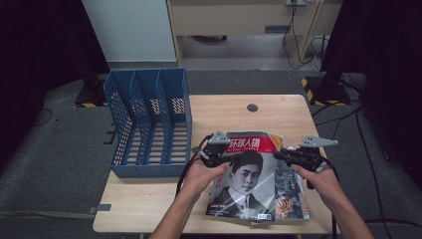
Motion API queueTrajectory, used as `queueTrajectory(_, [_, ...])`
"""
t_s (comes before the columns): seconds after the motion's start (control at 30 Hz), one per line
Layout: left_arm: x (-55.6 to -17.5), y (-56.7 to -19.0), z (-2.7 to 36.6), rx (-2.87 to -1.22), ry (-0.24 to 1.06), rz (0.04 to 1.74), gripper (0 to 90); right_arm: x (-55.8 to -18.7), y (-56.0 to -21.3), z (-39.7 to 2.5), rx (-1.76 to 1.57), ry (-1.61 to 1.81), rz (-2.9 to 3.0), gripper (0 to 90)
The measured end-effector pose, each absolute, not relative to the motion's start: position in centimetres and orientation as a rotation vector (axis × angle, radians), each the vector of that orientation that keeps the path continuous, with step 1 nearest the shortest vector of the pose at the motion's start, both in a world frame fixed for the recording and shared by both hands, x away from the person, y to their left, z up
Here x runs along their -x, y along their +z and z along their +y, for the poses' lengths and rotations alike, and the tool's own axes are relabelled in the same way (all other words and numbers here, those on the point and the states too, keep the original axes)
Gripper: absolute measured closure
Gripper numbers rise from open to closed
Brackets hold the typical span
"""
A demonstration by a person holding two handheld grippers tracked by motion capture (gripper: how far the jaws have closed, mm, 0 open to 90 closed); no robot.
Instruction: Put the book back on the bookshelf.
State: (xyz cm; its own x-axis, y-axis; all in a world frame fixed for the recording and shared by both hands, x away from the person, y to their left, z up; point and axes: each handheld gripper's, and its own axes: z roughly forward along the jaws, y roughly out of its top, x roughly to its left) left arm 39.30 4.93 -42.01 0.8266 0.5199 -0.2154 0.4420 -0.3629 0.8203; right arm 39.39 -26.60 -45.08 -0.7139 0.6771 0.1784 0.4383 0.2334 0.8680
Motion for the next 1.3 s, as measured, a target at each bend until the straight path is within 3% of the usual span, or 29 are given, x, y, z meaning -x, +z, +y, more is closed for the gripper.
queueTrajectory(0.3, [-39.1, -41.1, 4.8, -2.015, 0.144, 0.657, 86.4, -39.5, -45.7, -26.8, -1.04, 1.484, 2.299, 64.0])
queueTrajectory(0.33, [-39.1, -41.1, 4.8, -2.013, 0.142, 0.66, 86.4, -39.6, -45.9, -26.6, -1.04, 1.481, 2.304, 58.6])
queueTrajectory(0.4, [-38.9, -41.0, 4.8, -2.014, 0.145, 0.646, 86.4, -39.7, -46.0, -26.5, -1.041, 1.478, 2.31, 56.1])
queueTrajectory(0.53, [-38.7, -40.5, 4.9, -1.994, 0.15, 0.645, 86.4, -39.8, -46.4, -25.7, -1.037, 1.476, 2.331, 35.9])
queueTrajectory(0.6, [-38.7, -40.3, 4.9, -1.991, 0.156, 0.638, 86.4, -39.8, -46.4, -25.6, -1.034, 1.474, 2.337, 33.7])
queueTrajectory(0.73, [-38.6, -39.7, 5.2, -1.971, 0.169, 0.628, 86.4, -39.8, -47.0, -25.1, -1.04, 1.473, 2.382, 18.1])
queueTrajectory(1.0, [-38.5, -38.8, 5.6, -1.939, 0.18, 0.612, 86.4, -39.7, -46.9, -24.4, -0.993, 1.545, 2.404, 14.8])
queueTrajectory(1.3, [-38.5, -37.5, 5.2, -1.902, 0.194, 0.574, 86.4, -39.9, -46.2, -23.9, -0.924, 1.591, 2.421, 28.9])
